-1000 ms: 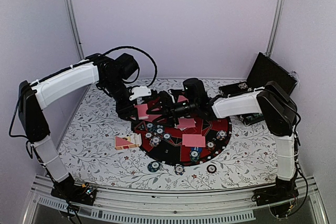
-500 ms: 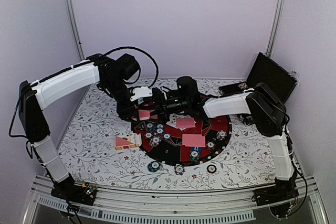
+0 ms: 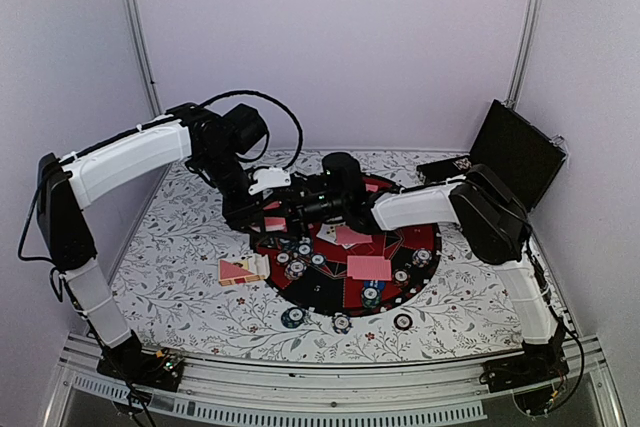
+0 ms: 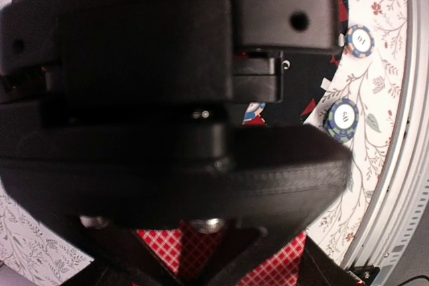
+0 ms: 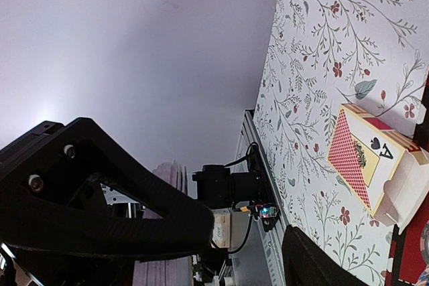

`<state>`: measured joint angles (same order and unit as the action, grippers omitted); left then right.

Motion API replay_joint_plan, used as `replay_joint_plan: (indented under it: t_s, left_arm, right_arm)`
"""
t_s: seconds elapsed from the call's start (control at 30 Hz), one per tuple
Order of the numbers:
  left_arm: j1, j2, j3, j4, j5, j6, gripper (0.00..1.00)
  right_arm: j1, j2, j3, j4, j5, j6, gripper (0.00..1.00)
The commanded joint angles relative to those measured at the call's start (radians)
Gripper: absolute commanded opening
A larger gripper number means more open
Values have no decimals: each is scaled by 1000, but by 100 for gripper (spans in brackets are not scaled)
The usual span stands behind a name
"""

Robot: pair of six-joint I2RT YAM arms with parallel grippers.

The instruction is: Distribute texas hold em gaming equipment

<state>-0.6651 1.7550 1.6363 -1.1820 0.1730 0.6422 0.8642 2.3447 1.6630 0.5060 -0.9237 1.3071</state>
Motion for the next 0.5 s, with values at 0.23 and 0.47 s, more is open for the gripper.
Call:
replay_joint_plan:
  t_s: [0.23,0.47]
  left_arm:
    - [-13,-7,4,11,10,-1,0]
    - [-13,-7,7,9,15,0,0]
  right_arm:
    - [-51,-62,-151,74,5,8,62]
    - [-72,-133,-239,103,7,1,59]
